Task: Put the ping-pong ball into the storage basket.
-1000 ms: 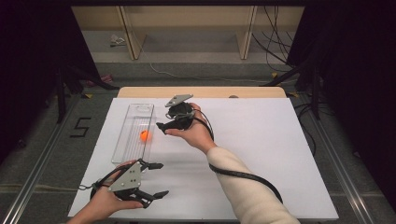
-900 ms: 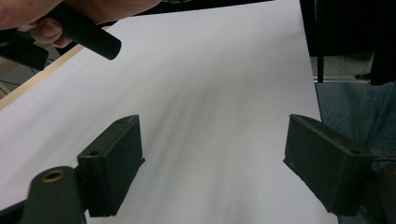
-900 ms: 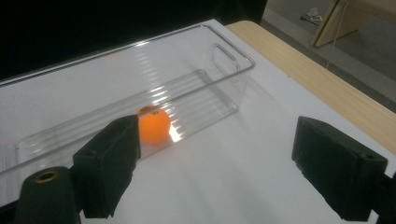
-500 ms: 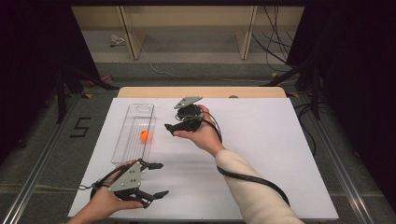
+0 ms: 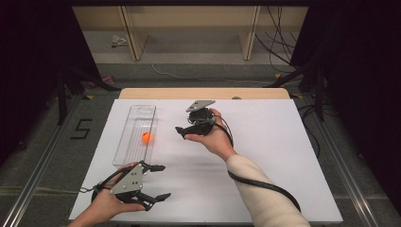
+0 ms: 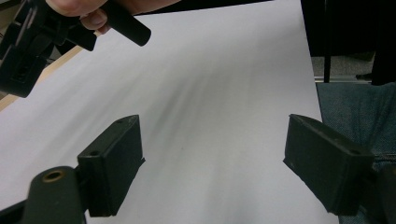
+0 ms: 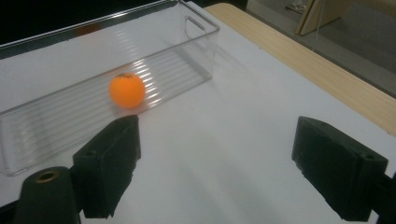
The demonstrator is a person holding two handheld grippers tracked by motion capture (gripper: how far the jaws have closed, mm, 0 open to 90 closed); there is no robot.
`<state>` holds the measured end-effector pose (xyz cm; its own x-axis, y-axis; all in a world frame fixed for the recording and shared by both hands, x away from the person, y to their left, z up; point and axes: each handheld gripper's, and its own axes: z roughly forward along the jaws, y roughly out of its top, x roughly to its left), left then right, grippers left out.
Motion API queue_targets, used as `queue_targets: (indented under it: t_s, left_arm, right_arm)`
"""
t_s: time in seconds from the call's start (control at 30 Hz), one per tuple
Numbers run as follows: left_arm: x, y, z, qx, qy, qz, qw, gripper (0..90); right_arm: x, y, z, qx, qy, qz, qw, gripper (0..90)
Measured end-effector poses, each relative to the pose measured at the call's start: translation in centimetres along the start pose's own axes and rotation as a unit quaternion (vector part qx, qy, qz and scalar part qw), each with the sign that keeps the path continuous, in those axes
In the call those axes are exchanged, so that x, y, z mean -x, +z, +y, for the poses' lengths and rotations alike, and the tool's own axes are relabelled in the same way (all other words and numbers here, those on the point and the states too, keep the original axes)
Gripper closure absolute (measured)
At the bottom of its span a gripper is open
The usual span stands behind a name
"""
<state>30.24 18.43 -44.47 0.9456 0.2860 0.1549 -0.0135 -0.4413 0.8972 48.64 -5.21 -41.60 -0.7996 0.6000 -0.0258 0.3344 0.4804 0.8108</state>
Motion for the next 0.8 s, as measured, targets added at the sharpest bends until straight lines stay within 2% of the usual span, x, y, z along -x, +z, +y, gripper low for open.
queue_targets:
  t_s: [0.33,0.8]
  left_arm:
    - [0.0,0.0,0.0,-0.001,0.001,-0.001,1.0000,19.0]
    - [0.0,0.0,0.0,-0.001,0.000,0.001,1.0000,19.0]
  right_arm:
    - [0.7,-0.8,-1.3,-0.002,0.009,-0.007,0.9999,16.3]
    - [2.3,-3.2,-3.4,0.002,0.025,-0.025,0.9994,16.3]
